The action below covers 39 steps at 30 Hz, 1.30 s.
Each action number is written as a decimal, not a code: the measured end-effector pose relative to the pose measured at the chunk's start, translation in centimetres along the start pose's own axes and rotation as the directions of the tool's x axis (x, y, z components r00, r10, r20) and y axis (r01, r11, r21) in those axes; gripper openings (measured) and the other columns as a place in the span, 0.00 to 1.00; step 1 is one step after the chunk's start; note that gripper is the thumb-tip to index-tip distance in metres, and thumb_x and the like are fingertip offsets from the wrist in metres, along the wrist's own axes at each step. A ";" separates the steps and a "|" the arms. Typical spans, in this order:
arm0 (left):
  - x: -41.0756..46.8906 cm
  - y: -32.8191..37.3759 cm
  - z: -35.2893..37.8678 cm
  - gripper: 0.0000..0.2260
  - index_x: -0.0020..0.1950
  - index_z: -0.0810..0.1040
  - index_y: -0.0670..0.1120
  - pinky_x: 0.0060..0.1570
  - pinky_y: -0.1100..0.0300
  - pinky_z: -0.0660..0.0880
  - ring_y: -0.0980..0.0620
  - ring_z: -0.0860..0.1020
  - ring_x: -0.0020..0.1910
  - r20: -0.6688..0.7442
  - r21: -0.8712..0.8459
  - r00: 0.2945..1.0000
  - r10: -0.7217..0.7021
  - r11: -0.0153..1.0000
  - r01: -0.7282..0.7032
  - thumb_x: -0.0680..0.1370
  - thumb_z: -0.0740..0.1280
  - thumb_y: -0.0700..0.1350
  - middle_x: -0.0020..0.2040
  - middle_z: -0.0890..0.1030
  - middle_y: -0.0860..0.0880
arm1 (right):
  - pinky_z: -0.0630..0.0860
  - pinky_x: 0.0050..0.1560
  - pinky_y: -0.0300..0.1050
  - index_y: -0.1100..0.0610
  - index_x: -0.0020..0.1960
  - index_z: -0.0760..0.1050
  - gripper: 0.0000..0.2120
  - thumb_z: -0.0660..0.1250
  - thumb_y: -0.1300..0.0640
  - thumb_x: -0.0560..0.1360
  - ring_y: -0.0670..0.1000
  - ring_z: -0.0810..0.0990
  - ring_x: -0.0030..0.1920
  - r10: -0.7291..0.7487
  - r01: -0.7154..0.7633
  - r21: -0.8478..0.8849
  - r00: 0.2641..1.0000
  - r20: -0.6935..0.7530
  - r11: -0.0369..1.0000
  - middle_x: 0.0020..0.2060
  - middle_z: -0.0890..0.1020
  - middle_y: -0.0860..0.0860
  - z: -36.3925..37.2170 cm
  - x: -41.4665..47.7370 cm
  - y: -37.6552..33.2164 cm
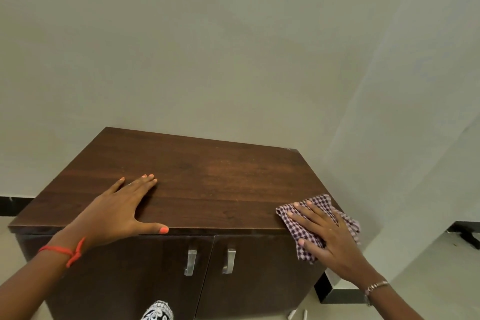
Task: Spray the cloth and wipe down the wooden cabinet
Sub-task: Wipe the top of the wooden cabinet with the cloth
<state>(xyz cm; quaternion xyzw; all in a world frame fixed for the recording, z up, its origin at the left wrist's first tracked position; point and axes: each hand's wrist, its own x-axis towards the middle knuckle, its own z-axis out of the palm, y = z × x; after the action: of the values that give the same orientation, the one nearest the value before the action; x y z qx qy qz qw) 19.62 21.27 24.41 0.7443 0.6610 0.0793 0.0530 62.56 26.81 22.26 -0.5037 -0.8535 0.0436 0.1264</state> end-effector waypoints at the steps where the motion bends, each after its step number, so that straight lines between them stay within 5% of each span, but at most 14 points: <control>1: 0.1 0.4 -0.1 0.58 0.75 0.39 0.51 0.68 0.60 0.34 0.64 0.39 0.68 -0.010 0.024 1.000 0.016 1.000 -0.016 0.52 0.39 0.83 0.75 0.42 0.54 | 0.32 0.71 0.48 0.19 0.62 0.40 0.25 0.38 0.23 0.66 0.32 0.43 0.71 0.024 -0.024 -0.009 1.000 -0.019 1.000 0.70 0.51 0.29 -0.2 -0.3 0.8; 4: 1.0 3.6 -0.1 0.52 0.73 0.37 0.51 0.68 0.58 0.31 0.60 0.37 0.71 -0.076 0.043 0.988 0.138 0.990 -0.135 0.58 0.42 0.81 0.73 0.38 0.55 | 0.38 0.72 0.53 0.21 0.64 0.44 0.26 0.37 0.23 0.66 0.39 0.47 0.74 0.120 -0.122 -0.046 0.991 -0.055 0.991 0.71 0.52 0.32 -0.7 -0.4 1.9; 9: 5.0 12.4 2.3 0.47 0.75 0.39 0.47 0.70 0.56 0.32 0.57 0.39 0.74 -0.054 0.013 0.941 0.333 0.943 -0.333 0.68 0.51 0.75 0.73 0.37 0.54 | 0.35 0.71 0.54 0.26 0.64 0.47 0.40 0.27 0.19 0.54 0.36 0.41 0.71 0.251 -0.252 -0.070 0.968 -0.024 0.965 0.69 0.45 0.29 -1.3 0.1 -0.5; 15: 7.2 15.7 3.3 0.48 0.74 0.35 0.45 0.71 0.53 0.35 0.56 0.35 0.72 0.026 0.007 0.957 0.290 0.957 -0.291 0.67 0.47 0.75 0.75 0.37 0.50 | 0.42 0.71 0.61 0.32 0.71 0.45 0.53 0.24 0.19 0.48 0.43 0.43 0.74 0.376 -0.372 -0.076 0.925 0.052 0.925 0.71 0.44 0.33 -2.3 2.5 0.0; 22: 8.4 15.5 4.1 0.49 0.72 0.31 0.47 0.70 0.56 0.33 0.58 0.31 0.69 0.081 -0.037 0.960 0.270 0.963 -0.268 0.67 0.50 0.76 0.72 0.34 0.55 | 0.53 0.71 0.65 0.41 0.74 0.48 0.29 0.45 0.33 0.76 0.54 0.48 0.75 0.476 -0.469 -0.089 0.876 0.076 0.879 0.76 0.48 0.50 -1.1 14.8 4.7; 24: 9.3 15.1 5.1 0.46 0.72 0.32 0.43 0.69 0.60 0.37 0.58 0.32 0.70 -0.188 0.016 0.934 0.304 0.952 -0.307 0.70 0.47 0.74 0.75 0.47 0.54 | 0.50 0.69 0.69 0.41 0.75 0.48 0.29 0.46 0.34 0.76 0.56 0.47 0.75 0.515 -0.509 -0.082 0.853 0.088 0.857 0.76 0.46 0.52 -0.5 19.4 5.3; 26: 10.2 15.0 4.8 0.35 0.74 0.37 0.43 0.68 0.61 0.41 0.57 0.34 0.72 -0.132 -0.014 0.958 0.253 0.966 -0.257 0.77 0.44 0.64 0.75 0.59 0.52 | 0.48 0.68 0.72 0.42 0.75 0.51 0.29 0.47 0.34 0.76 0.57 0.49 0.75 0.500 -0.494 -0.091 0.862 0.080 0.865 0.76 0.49 0.53 0.0 22.8 5.3; 27: 10.3 15.5 4.8 0.32 0.74 0.36 0.44 0.69 0.60 0.39 0.58 0.33 0.71 -0.185 0.017 0.947 0.263 0.964 -0.264 0.79 0.47 0.59 0.76 0.52 0.52 | 0.47 0.68 0.72 0.42 0.74 0.53 0.28 0.48 0.35 0.76 0.57 0.51 0.74 0.450 -0.444 -0.092 0.891 0.065 0.891 0.75 0.53 0.53 0.4 23.9 5.2; 29: 9.8 15.4 5.0 0.32 0.74 0.34 0.46 0.70 0.58 0.38 0.58 0.36 0.72 0.040 -0.104 0.969 0.246 0.965 -0.241 0.80 0.52 0.53 0.76 0.39 0.52 | 0.45 0.70 0.68 0.41 0.71 0.61 0.26 0.53 0.35 0.75 0.53 0.58 0.73 0.289 -0.289 -0.008 0.956 0.044 0.957 0.72 0.62 0.50 0.9 24.4 5.5; 30: 10.0 15.5 5.1 0.31 0.73 0.34 0.45 0.71 0.59 0.42 0.59 0.42 0.74 0.009 -0.079 0.964 0.267 0.961 -0.265 0.80 0.51 0.51 0.77 0.43 0.51 | 0.46 0.71 0.66 0.40 0.68 0.66 0.25 0.56 0.34 0.74 0.50 0.62 0.71 0.226 -0.228 0.095 0.974 0.033 0.969 0.70 0.67 0.47 0.7 24.0 5.8; 31: 10.2 14.9 5.5 0.32 0.73 0.34 0.42 0.70 0.61 0.51 0.60 0.50 0.73 -0.175 -0.009 0.928 0.330 0.941 -0.337 0.78 0.51 0.50 0.76 0.52 0.51 | 0.49 0.71 0.64 0.38 0.65 0.70 0.24 0.60 0.33 0.71 0.48 0.65 0.69 0.207 -0.208 0.191 0.978 0.024 0.959 0.67 0.70 0.44 0.5 23.9 6.6; 33: 9.9 14.6 5.3 0.38 0.71 0.31 0.40 0.67 0.65 0.56 0.59 0.54 0.72 -0.092 -0.034 0.957 0.274 0.960 -0.278 0.75 0.52 0.58 0.74 0.57 0.52 | 0.51 0.71 0.63 0.38 0.62 0.73 0.24 0.62 0.32 0.69 0.48 0.67 0.68 0.270 -0.257 0.262 0.963 -0.014 0.930 0.66 0.72 0.43 0.0 23.9 8.5; 36: 9.1 15.4 5.1 0.49 0.70 0.29 0.46 0.68 0.61 0.32 0.58 0.29 0.68 0.083 -0.093 0.967 0.240 0.968 -0.233 0.66 0.49 0.75 0.69 0.32 0.58 | 0.59 0.70 0.54 0.48 0.63 0.75 0.25 0.64 0.36 0.71 0.53 0.69 0.67 0.362 -0.322 0.328 0.930 -0.068 0.888 0.67 0.73 0.50 -0.1 24.5 10.0; 39: 8.3 15.4 4.9 0.50 0.74 0.34 0.47 0.69 0.60 0.32 0.62 0.32 0.69 0.015 -0.127 0.966 0.258 0.959 -0.254 0.66 0.50 0.76 0.72 0.34 0.57 | 0.63 0.69 0.52 0.53 0.65 0.74 0.25 0.66 0.42 0.73 0.55 0.70 0.67 0.381 -0.341 0.355 0.923 -0.047 0.870 0.68 0.72 0.52 0.0 24.3 9.2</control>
<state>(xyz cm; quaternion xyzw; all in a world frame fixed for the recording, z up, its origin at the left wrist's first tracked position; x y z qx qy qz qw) 36.49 27.75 22.81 0.8200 0.5520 0.1146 0.0988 59.18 52.45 24.55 -0.6267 -0.7148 0.1837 0.2501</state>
